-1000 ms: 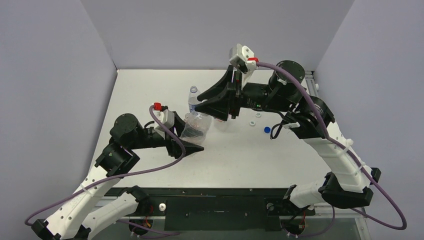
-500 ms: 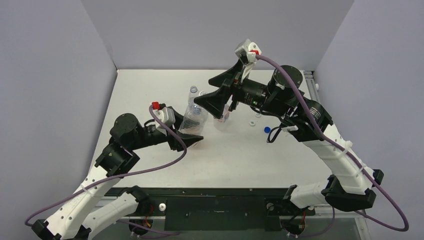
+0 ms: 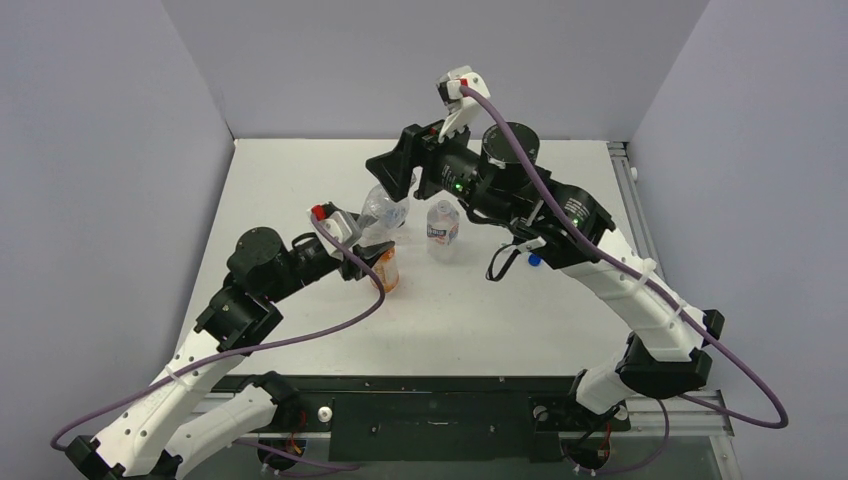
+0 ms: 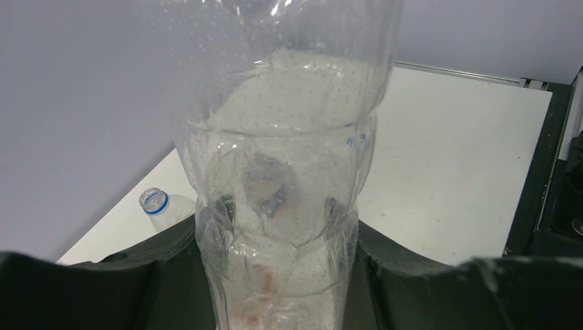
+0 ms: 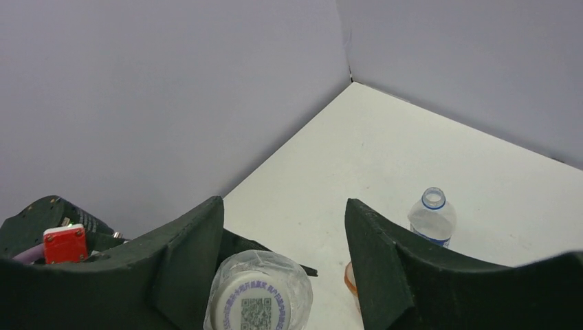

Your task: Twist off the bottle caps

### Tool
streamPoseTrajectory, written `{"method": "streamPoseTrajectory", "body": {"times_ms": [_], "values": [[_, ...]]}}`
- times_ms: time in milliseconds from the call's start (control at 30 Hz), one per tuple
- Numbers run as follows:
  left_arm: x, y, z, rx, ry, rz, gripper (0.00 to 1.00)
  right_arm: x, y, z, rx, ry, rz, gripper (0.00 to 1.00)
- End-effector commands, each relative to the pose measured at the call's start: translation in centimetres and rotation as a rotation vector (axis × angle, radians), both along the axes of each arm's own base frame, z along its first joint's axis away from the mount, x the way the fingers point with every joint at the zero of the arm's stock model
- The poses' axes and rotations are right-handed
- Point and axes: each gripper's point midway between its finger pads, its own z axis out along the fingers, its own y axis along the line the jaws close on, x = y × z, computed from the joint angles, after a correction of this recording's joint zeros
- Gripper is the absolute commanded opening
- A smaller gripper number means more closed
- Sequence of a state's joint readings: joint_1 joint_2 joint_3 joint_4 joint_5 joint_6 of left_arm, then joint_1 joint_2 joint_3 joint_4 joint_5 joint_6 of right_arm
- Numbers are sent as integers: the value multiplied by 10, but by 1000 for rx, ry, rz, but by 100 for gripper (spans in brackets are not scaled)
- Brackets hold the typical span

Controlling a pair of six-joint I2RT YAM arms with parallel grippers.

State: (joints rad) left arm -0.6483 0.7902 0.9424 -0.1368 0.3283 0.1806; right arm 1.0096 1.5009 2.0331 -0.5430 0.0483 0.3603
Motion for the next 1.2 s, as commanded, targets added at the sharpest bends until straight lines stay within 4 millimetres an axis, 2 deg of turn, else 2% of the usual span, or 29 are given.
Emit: {"method": "streamPoseTrajectory", "body": {"times_ms": [0, 100, 167, 233, 433, 467, 500, 533, 567, 600, 633, 667, 700, 733, 767, 800, 900, 1033, 1167], "values": [[4, 7, 16, -22, -57, 45, 0, 1, -3, 16, 51, 9, -28, 56], [3, 7, 17, -29, -54, 46, 0, -1, -3, 17, 57, 10, -21, 46], [3, 7, 16, -30, -51, 46, 0, -3, -3, 18, 63, 10, -12, 33], [4, 6, 16, -35, -47, 47, 0, -6, -5, 22, 73, 6, -2, 25], [3, 5, 12, -40, -22, 39, 0, -16, -17, 37, 101, -27, 47, 5], [1, 4, 12, -47, -13, 28, 0, -13, -22, 41, 113, -38, 47, 4], [-1, 3, 13, -54, -11, 20, 0, -20, -24, 44, 122, -44, 89, 3], [-6, 0, 13, -63, 1, -7, 0, -16, -28, 45, 134, -56, 94, 3], [-10, -1, 14, -68, 2, -28, 0, -28, -30, 52, 150, -76, 157, 3], [-19, -6, 12, -72, 16, -82, 0, -27, -32, 56, 162, -98, 177, 2], [-26, -8, 14, -81, 16, -115, 0, -43, -32, 65, 178, -140, 261, 1], [-40, -14, 13, -83, 31, -198, 0, -46, -32, 64, 177, -153, 294, 1], [-50, -16, 14, -86, 32, -245, 0, -63, -34, 72, 190, -197, 383, 1], [-65, -21, 14, -87, 45, -330, 0, -77, -31, 68, 181, -208, 466, 1], [-78, -23, 13, -89, 70, -399, 0, -84, -34, 73, 191, -234, 493, 1], [-83, -24, 16, -92, 75, -426, 0, -91, -33, 70, 185, -237, 537, 1], [-93, -27, 15, -89, 130, -481, 0, -95, -35, 68, 184, -242, 558, 0], [-89, -28, 11, -88, 148, -468, 0, -91, -34, 62, 173, -234, 550, 0], [-93, -30, 3, -86, 186, -492, 0, -82, -43, 65, 170, -257, 497, 0]]}}
